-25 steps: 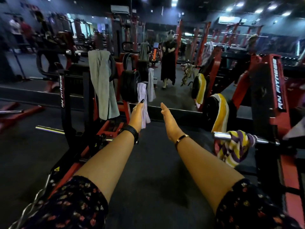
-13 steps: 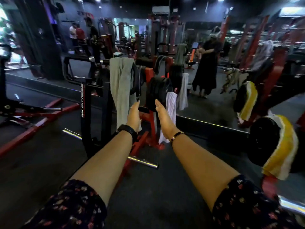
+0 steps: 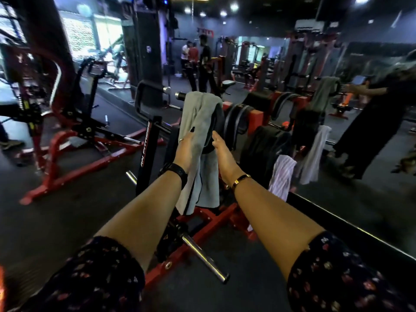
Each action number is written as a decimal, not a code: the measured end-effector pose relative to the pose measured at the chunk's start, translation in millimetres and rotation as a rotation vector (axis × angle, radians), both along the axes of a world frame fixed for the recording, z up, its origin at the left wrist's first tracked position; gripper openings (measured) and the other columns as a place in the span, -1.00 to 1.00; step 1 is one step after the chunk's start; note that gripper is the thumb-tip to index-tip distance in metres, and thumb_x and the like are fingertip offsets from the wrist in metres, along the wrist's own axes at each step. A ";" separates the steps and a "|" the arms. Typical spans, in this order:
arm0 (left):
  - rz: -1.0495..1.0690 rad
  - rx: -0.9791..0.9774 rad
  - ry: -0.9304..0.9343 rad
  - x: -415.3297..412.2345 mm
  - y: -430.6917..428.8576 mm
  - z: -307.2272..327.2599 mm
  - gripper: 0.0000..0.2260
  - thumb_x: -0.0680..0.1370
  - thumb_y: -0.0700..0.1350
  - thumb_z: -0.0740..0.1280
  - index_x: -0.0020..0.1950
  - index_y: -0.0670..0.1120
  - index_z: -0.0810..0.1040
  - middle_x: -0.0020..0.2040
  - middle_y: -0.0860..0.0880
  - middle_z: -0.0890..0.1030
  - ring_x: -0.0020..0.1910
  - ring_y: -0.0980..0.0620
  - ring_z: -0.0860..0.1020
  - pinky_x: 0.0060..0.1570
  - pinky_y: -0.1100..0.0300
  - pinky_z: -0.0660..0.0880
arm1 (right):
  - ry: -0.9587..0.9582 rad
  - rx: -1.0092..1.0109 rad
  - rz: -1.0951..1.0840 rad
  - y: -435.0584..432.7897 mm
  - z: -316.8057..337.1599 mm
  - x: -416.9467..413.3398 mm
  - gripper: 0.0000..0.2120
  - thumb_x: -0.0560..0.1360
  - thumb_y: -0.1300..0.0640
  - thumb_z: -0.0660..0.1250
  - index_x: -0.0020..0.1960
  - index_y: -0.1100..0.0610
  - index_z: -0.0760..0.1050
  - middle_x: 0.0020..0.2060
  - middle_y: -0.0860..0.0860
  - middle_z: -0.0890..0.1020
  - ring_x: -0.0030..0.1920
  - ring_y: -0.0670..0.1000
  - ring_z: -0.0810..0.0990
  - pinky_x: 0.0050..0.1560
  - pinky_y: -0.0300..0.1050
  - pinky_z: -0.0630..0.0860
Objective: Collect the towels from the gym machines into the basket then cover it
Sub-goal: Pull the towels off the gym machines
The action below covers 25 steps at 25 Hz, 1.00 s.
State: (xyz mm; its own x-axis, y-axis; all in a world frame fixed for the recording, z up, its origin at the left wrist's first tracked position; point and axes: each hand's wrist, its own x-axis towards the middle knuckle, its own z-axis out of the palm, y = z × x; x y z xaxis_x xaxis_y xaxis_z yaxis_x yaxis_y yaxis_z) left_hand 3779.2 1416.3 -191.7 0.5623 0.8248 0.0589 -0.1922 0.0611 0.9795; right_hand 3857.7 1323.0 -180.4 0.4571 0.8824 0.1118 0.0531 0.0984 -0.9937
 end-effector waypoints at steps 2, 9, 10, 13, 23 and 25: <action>0.048 0.026 0.042 14.5 22.1 -0.6 -0.62 0.36 0.24 0.25 -0.05 0.02 0.65 -0.02 -0.14 0.63 0.06 -0.21 0.55 0.17 -0.14 0.43 | -0.004 0.027 0.051 28.5 -0.3 14.9 -0.52 0.64 0.16 -0.01 0.55 0.09 0.08 0.48 -0.11 0.19 0.47 -0.13 0.14 0.38 -0.28 0.08; 0.114 0.034 -0.032 39.7 83.4 3.5 -0.60 0.46 0.18 0.25 0.06 -0.09 0.62 0.05 -0.20 0.64 0.06 -0.15 0.58 0.17 -0.08 0.47 | 0.014 -0.009 0.053 97.4 4.8 43.5 -0.44 0.62 0.20 0.06 0.57 0.05 -0.03 0.53 0.04 0.16 0.49 0.03 0.19 0.33 -0.18 0.17; 0.122 0.030 -0.019 46.3 100.6 -3.3 -0.56 0.44 0.18 0.27 0.10 -0.13 0.61 0.09 -0.25 0.62 0.10 -0.19 0.57 0.24 -0.15 0.45 | -0.045 -0.007 0.035 106.7 4.3 44.9 -0.41 0.60 0.20 0.10 0.56 0.04 -0.03 0.52 0.04 0.20 0.46 0.03 0.24 0.33 -0.15 0.20; 0.122 0.083 -0.004 67.6 148.5 -9.2 -0.51 0.50 0.11 0.26 0.29 -0.19 0.47 0.15 -0.18 0.60 0.11 -0.07 0.58 0.23 -0.02 0.49 | -0.138 0.027 -0.077 141.1 3.7 47.4 -0.38 0.57 0.17 0.17 0.56 0.01 -0.01 0.47 0.05 0.31 0.43 0.04 0.31 0.38 -0.15 0.23; -0.007 0.123 -0.096 93.6 193.9 12.1 -0.38 0.42 0.04 0.34 0.46 0.00 0.28 0.34 -0.07 0.47 0.29 -0.01 0.48 0.37 0.00 0.38 | -0.101 0.118 -0.162 206.1 -4.1 43.9 -0.38 0.55 0.15 0.13 0.55 -0.09 0.00 0.46 0.04 0.31 0.44 0.01 0.32 0.47 0.07 0.26; 0.010 0.139 -0.074 100.0 201.1 4.0 -0.45 0.42 -0.02 0.34 0.41 -0.04 0.35 0.28 -0.10 0.53 0.25 -0.03 0.52 0.35 -0.05 0.40 | -0.154 0.102 -0.200 208.5 -5.5 48.0 -0.41 0.56 0.19 0.15 0.54 -0.06 0.07 0.44 0.05 0.35 0.41 0.02 0.36 0.45 0.08 0.29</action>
State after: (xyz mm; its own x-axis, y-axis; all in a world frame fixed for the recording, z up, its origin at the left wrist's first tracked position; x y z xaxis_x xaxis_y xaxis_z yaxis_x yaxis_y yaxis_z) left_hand 3879.2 1617.5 -187.7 0.5438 0.8115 0.2138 -0.2639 -0.0764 0.9615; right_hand 3905.6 1531.5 -185.9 0.5920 0.7566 0.2775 0.2315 0.1702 -0.9578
